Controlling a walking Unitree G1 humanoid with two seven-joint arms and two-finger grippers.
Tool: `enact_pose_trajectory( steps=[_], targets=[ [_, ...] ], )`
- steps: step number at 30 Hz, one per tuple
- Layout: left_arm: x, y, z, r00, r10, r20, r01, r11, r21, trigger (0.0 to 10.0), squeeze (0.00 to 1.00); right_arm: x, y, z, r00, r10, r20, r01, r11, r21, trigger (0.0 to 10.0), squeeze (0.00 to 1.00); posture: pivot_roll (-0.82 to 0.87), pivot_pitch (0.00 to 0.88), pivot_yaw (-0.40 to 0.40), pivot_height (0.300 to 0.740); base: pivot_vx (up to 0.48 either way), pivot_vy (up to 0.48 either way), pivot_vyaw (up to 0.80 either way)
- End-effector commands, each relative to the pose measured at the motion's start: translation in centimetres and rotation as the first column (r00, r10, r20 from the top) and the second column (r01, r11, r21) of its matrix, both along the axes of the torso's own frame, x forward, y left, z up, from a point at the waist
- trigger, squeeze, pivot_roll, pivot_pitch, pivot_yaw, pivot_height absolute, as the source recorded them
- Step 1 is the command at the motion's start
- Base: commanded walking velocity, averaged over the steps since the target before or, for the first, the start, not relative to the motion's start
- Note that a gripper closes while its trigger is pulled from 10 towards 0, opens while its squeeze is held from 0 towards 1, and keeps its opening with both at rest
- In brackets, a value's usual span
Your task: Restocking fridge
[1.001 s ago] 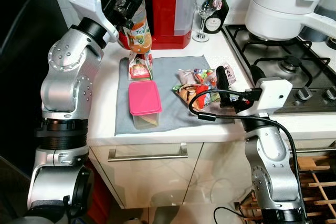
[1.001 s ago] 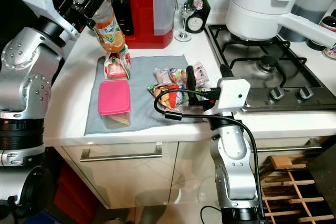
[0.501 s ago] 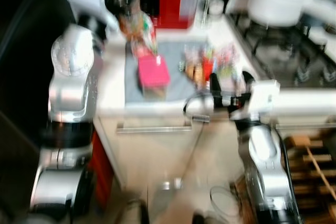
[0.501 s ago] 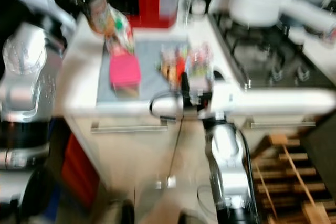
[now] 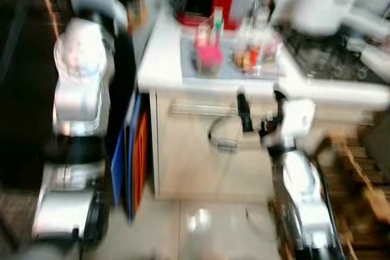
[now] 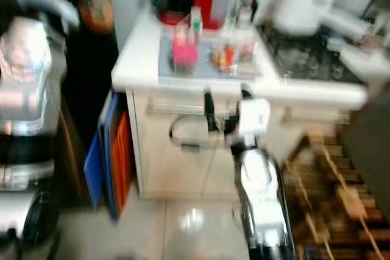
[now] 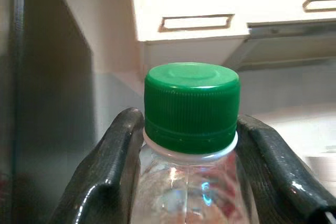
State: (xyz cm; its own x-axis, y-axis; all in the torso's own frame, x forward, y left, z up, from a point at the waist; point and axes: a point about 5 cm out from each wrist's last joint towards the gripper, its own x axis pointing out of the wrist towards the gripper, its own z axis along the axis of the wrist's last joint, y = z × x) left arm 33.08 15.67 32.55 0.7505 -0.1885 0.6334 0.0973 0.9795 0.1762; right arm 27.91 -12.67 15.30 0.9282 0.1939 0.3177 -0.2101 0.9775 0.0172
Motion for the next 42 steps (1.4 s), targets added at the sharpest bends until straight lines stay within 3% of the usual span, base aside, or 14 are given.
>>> enact_pose_trajectory(
  steps=[1,6,9,10,11,13,14,15,17,22,24,28,42],
  targets=[
    [-0.5,-1.2,-1.9,0.995,-0.062,-0.076,0.060,0.998,-0.030,10.0,0.00,-0.1,-0.9,-0.2,0.999,-0.051,-0.002,0.051,0.999,0.006,10.0,0.00,-0.06,0.000,0.014,0.740,0.000,0.000,0.00],
    [-1.9,-1.2,-5.9,0.982,-0.040,-0.187,0.023,0.996,-0.089,10.0,0.00,-0.8,-1.7,-1.1,0.995,-0.097,-0.028,0.096,0.995,-0.012,10.0,0.00,-0.05,0.000,0.012,0.740,0.000,0.000,0.00],
    [-3.1,0.2,-9.5,0.953,0.068,-0.295,-0.099,0.991,-0.091,10.0,0.00,-1.4,-1.9,-2.4,0.993,-0.094,-0.077,0.092,0.995,-0.028,10.0,0.00,-0.05,0.000,0.011,0.740,0.000,0.000,0.00],
    [-3.8,1.3,-11.7,0.919,0.138,-0.369,-0.178,0.981,-0.077,10.0,0.00,-1.5,-2.0,-3.0,0.991,-0.088,-0.099,0.085,0.996,-0.034,10.0,0.00,-0.05,0.000,0.010,0.740,0.000,0.000,0.00],
    [-3.8,1.3,-11.7,0.919,0.138,-0.369,-0.178,0.981,-0.077,10.0,0.00,-1.5,-2.0,-3.0,0.991,-0.088,-0.099,0.085,0.996,-0.034,10.0,0.00,-0.05,0.000,0.010,0.740,0.000,0.000,0.00],
    [-4.7,1.9,-13.6,0.888,0.183,-0.421,-0.220,0.975,-0.042,10.0,0.00,-1.6,-2.4,-3.4,0.989,-0.092,-0.118,0.089,0.995,-0.035,10.0,0.00,-0.05,0.000,0.004,0.740,0.000,0.000,0.00],
    [-5.3,1.7,-14.8,0.872,0.185,-0.452,-0.208,0.978,-0.002,10.0,0.00,-1.7,-2.6,-3.8,0.987,-0.095,-0.132,0.091,0.995,-0.040,10.0,0.00,-0.04,0.000,-0.004,0.740,0.000,0.000,0.00],
    [-5.3,1.7,-14.8,0.872,0.185,-0.452,-0.208,0.978,-0.002,10.0,0.00,-1.7,-2.6,-3.8,0.987,-0.095,-0.132,0.091,0.995,-0.040,10.0,0.00,-0.04,0.000,-0.004,0.740,0.000,0.000,0.00],
    [-6.2,0.8,-16.7,0.847,0.161,-0.507,-0.176,0.984,0.019,10.0,0.00,-1.9,-3.2,-4.8,0.980,-0.096,-0.176,0.089,0.995,-0.048,10.0,0.00,-0.04,0.000,-0.015,0.740,0.000,0.000,0.00],
    [-5.2,0.7,-17.5,0.833,0.174,-0.525,-0.192,0.981,0.021,10.0,0.00,-1.8,-3.2,-5.8,0.973,-0.060,-0.222,0.049,0.997,-0.056,10.0,0.00,-0.04,0.000,-0.017,0.740,0.000,0.000,0.00],
    [-4.5,0.8,-18.9,0.800,0.192,-0.568,-0.221,0.975,0.018,10.0,0.00,-1.0,-3.0,-6.3,0.967,-0.049,-0.249,0.042,0.999,-0.034,10.0,0.00,-0.06,0.000,-0.012,0.740,0.000,0.000,0.00],
    [-4.1,0.4,-20.0,0.776,0.200,-0.598,-0.232,0.972,0.024,10.0,0.00,-0.1,-3.2,-6.6,0.960,-0.061,-0.272,0.062,0.998,-0.005,10.0,0.00,-0.06,0.000,-0.010,0.740,-0.275,0.000,0.00],
    [-3.2,0.1,-20.2,0.782,0.204,-0.588,-0.234,0.972,0.026,10.0,0.00,-0.1,-2.4,-7.1,0.962,-0.025,-0.273,0.023,1.000,-0.010,10.0,0.00,-0.05,0.000,-0.011,0.740,-0.382,0.000,0.00]
  ],
)
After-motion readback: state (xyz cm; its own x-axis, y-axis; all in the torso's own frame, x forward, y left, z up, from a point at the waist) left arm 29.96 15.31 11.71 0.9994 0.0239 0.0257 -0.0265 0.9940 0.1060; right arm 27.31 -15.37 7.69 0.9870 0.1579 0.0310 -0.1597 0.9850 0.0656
